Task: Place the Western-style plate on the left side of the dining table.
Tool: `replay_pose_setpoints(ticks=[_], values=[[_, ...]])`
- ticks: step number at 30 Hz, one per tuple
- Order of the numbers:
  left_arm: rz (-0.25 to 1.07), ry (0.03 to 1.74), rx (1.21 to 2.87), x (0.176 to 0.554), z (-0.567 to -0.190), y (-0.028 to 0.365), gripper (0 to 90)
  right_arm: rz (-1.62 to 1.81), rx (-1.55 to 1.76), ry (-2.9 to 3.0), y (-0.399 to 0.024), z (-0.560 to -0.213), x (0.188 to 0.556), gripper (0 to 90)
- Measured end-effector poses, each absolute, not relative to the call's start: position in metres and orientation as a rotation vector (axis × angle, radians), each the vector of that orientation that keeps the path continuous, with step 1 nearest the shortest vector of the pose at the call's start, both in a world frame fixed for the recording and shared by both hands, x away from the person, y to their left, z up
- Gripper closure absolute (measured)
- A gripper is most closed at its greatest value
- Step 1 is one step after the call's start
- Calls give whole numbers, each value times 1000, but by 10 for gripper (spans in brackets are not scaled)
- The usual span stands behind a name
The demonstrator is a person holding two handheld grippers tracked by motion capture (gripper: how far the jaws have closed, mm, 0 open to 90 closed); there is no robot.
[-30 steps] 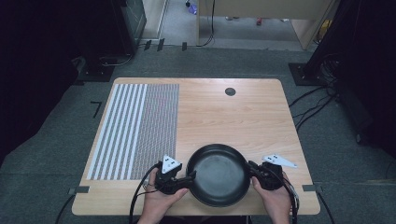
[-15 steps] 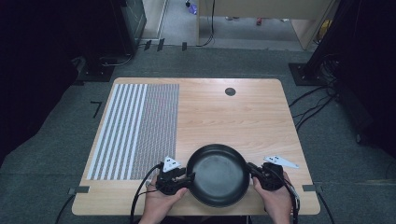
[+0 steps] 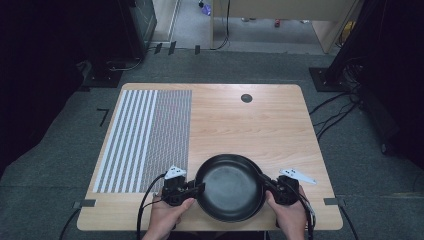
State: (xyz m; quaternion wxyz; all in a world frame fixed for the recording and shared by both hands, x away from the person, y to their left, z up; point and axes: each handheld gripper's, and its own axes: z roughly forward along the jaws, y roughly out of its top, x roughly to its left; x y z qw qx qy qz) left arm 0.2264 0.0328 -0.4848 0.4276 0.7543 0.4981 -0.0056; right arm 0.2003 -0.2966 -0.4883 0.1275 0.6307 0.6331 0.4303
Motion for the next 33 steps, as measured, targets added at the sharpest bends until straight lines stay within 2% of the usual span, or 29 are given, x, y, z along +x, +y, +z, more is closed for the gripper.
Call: replay_pose_setpoints(ticks=[5, 9, 18, 28, 33], values=[[30, 1245, 1887, 226, -479, 38, 665, 1298, 1856, 1844, -295, -491, 200, 853], [-2, 1241, 1871, 229, -475, 48, 699, 1320, 1860, 1847, -290, -493, 200, 852], [-8, 1217, 1868, 230, -475, 55, 701, 1399, 1898, 1823, -290, -499, 201, 847], [13, 1199, 1877, 228, -475, 54, 697, 1458, 1952, 1778, -285, -509, 203, 790], [17, 1199, 1872, 228, -475, 54, 697, 1463, 1970, 1769, -285, -509, 203, 801]])
